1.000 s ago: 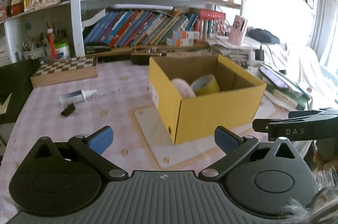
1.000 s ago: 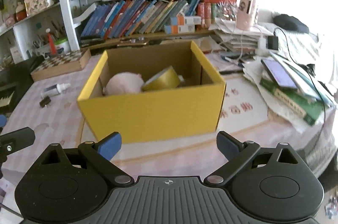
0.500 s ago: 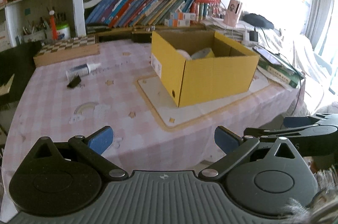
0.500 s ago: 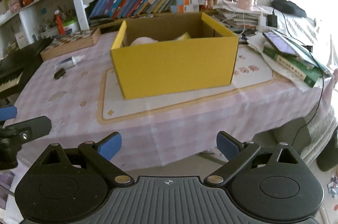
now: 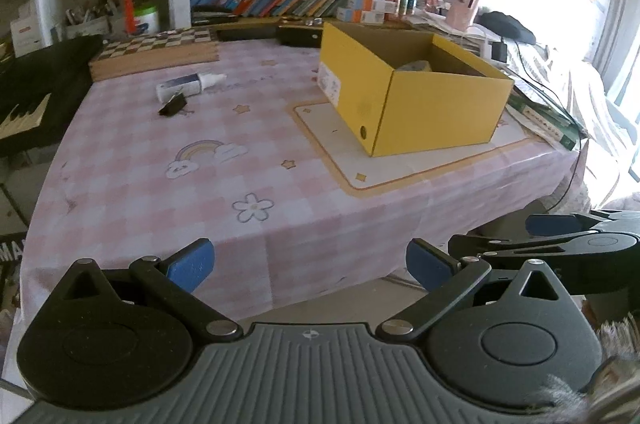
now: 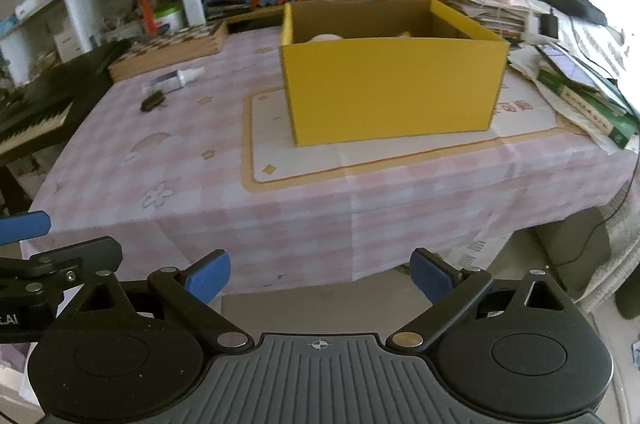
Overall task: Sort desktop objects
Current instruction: 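Withdraw both open tools from the yellow box back over the table, then move both open tools toward the white spray bottle and black binder clip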
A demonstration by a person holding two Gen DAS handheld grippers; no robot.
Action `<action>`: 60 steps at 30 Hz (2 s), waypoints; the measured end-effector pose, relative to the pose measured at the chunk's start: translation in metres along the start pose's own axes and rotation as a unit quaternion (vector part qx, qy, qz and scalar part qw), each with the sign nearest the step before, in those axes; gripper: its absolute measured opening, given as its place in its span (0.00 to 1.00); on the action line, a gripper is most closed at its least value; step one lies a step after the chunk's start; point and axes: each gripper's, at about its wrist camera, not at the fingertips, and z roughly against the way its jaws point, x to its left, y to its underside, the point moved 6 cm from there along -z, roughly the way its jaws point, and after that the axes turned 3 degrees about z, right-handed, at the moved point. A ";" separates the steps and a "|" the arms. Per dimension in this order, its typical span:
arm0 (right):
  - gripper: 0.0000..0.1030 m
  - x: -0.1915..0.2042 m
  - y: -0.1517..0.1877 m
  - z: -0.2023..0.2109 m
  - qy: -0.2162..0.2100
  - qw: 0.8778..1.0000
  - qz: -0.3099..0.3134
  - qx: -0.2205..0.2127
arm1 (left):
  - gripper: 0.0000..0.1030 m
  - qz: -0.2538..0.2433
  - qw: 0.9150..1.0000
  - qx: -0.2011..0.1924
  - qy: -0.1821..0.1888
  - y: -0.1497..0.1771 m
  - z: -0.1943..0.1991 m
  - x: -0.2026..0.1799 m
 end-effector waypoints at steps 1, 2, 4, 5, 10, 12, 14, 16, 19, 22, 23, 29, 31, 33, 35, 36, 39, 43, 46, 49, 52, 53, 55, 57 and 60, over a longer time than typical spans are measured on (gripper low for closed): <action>0.95 0.003 0.000 0.000 -0.002 1.000 0.002 0.001 | 1.00 0.001 1.000 0.000 -0.001 0.000 0.001 0.002; 0.95 0.005 0.000 -0.001 -0.004 1.000 0.004 0.001 | 1.00 0.002 1.000 0.000 -0.003 0.001 0.001 0.003; 0.95 0.010 0.000 -0.001 -0.006 1.000 0.008 0.001 | 1.00 0.004 1.000 -0.001 -0.005 0.001 0.002 0.006; 0.95 0.012 -0.001 -0.001 -0.008 1.000 0.009 0.001 | 1.00 0.006 1.000 -0.001 -0.007 0.001 0.003 0.008; 0.95 0.022 -0.003 -0.003 -0.014 1.000 0.018 0.000 | 1.00 0.013 1.000 -0.005 -0.013 0.002 0.006 0.019; 0.95 0.027 -0.004 -0.003 -0.016 1.000 0.022 -0.001 | 1.00 0.015 1.000 -0.006 -0.015 0.002 0.007 0.022; 0.95 0.031 -0.005 -0.003 -0.018 1.000 0.026 -0.001 | 1.00 0.017 1.000 -0.007 -0.016 0.001 0.008 0.027; 0.95 0.036 -0.006 -0.004 -0.020 0.999 0.029 -0.002 | 1.00 0.020 1.000 -0.007 -0.018 0.002 0.009 0.031; 0.95 0.043 -0.007 -0.005 -0.022 0.999 0.033 -0.001 | 1.00 0.027 0.999 -0.008 -0.024 0.003 0.012 0.039; 0.95 0.052 -0.010 -0.007 -0.028 0.999 0.042 0.000 | 1.00 0.033 0.999 -0.011 -0.030 0.002 0.014 0.046; 0.95 0.055 -0.011 -0.008 -0.030 0.998 0.046 0.000 | 1.00 0.035 0.999 -0.013 -0.032 0.002 0.015 0.048; 0.95 0.076 -0.019 -0.014 -0.048 0.996 0.070 -0.002 | 1.00 0.053 0.997 -0.020 -0.051 0.000 0.020 0.067; 0.95 0.085 -0.022 -0.017 -0.055 0.995 0.079 -0.003 | 1.00 0.061 0.996 -0.023 -0.058 0.000 0.021 0.074; 0.95 0.093 -0.024 -0.019 -0.064 0.994 0.089 -0.003 | 1.00 0.068 0.995 -0.025 -0.065 -0.001 0.021 0.080; 0.95 0.100 -0.026 -0.022 -0.071 0.993 0.098 -0.004 | 1.00 0.072 0.995 -0.025 -0.070 -0.002 0.020 0.086; 0.95 0.104 -0.028 -0.023 -0.075 0.992 0.102 -0.004 | 1.00 0.075 0.994 -0.026 -0.072 -0.002 0.020 0.088; 0.95 0.111 -0.032 -0.028 -0.083 0.990 0.111 -0.004 | 1.00 0.079 0.994 -0.026 -0.077 -0.005 0.016 0.093; 0.95 0.116 -0.040 -0.039 -0.089 0.989 0.117 -0.003 | 1.00 0.083 0.993 -0.026 -0.082 -0.013 0.007 0.099; 0.95 0.118 -0.050 -0.049 -0.094 0.988 0.121 -0.002 | 1.00 0.087 0.992 -0.025 -0.087 -0.022 -0.003 0.105; 0.95 0.121 -0.061 -0.060 -0.099 0.987 0.125 0.000 | 1.00 0.091 0.991 -0.026 -0.091 -0.032 -0.013 0.111; 0.95 0.123 -0.071 -0.072 -0.102 0.986 0.132 0.004 | 1.00 0.096 0.991 -0.023 -0.094 -0.041 -0.026 0.114; 0.95 0.123 -0.074 -0.077 -0.104 0.986 0.133 0.006 | 1.00 0.097 0.991 -0.022 -0.095 -0.044 -0.029 0.116; 0.95 0.123 -0.081 -0.085 -0.106 0.985 0.134 0.007 | 1.00 0.098 0.990 -0.022 -0.098 -0.051 -0.037 0.118; 0.95 0.124 -0.089 -0.093 -0.109 0.985 0.137 0.007 | 1.00 0.100 0.990 -0.022 -0.102 -0.059 -0.045 0.121; 0.95 0.124 -0.100 -0.104 -0.111 0.984 0.140 0.008 | 1.00 0.101 0.989 -0.024 -0.108 -0.070 -0.056 0.125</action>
